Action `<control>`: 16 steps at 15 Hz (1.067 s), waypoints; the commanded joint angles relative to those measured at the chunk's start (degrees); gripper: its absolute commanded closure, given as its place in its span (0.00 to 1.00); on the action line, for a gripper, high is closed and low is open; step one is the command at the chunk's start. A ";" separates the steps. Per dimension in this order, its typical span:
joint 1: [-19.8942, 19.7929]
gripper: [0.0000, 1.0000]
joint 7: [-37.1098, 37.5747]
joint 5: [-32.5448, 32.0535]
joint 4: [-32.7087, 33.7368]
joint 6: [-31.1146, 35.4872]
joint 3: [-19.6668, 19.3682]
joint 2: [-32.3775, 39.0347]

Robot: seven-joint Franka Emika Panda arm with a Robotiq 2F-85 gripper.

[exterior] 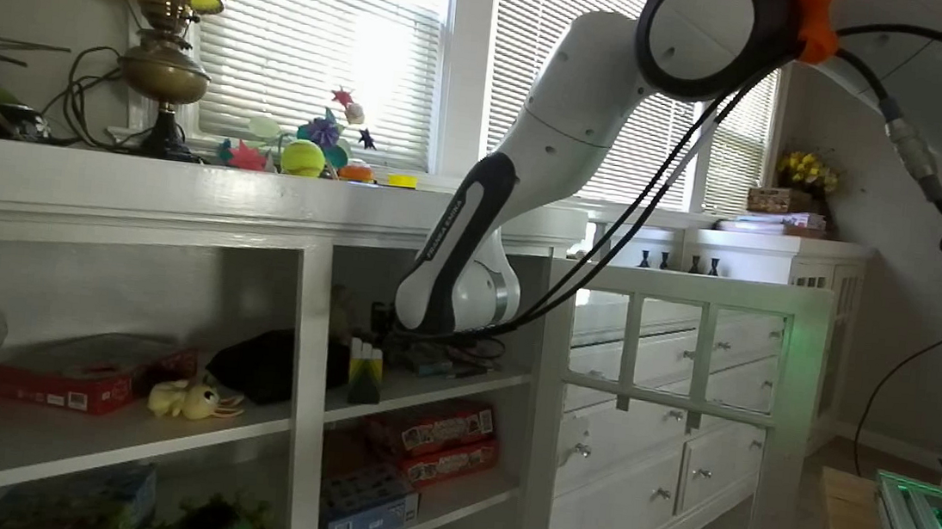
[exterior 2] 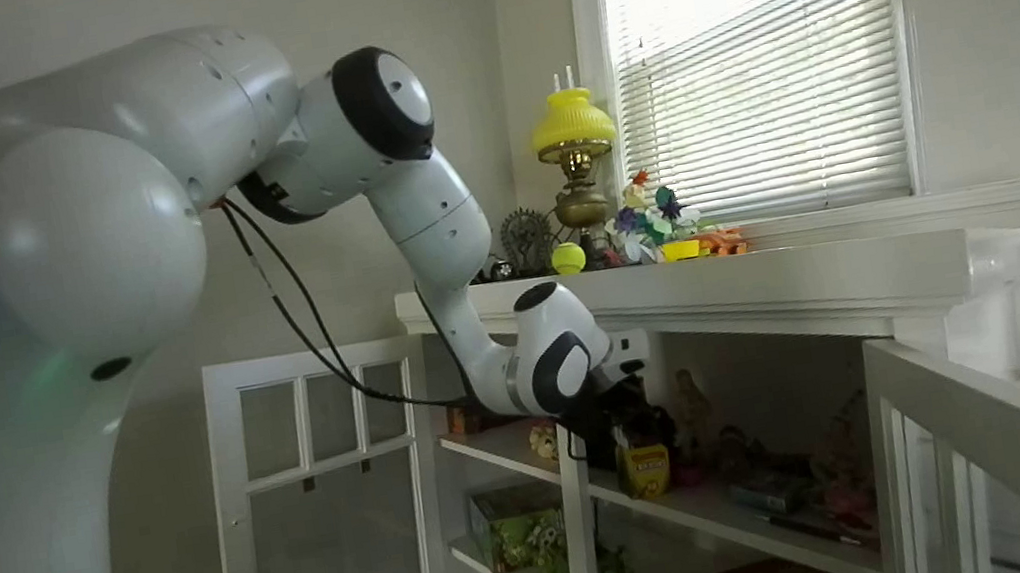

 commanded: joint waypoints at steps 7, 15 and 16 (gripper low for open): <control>-1.65 0.64 0.26 -0.08 1.33 -0.56 2.31 0.42; -2.10 0.69 0.18 -0.13 1.30 -0.32 2.79 0.39; -2.17 0.77 0.16 -0.14 1.29 -0.30 2.88 0.36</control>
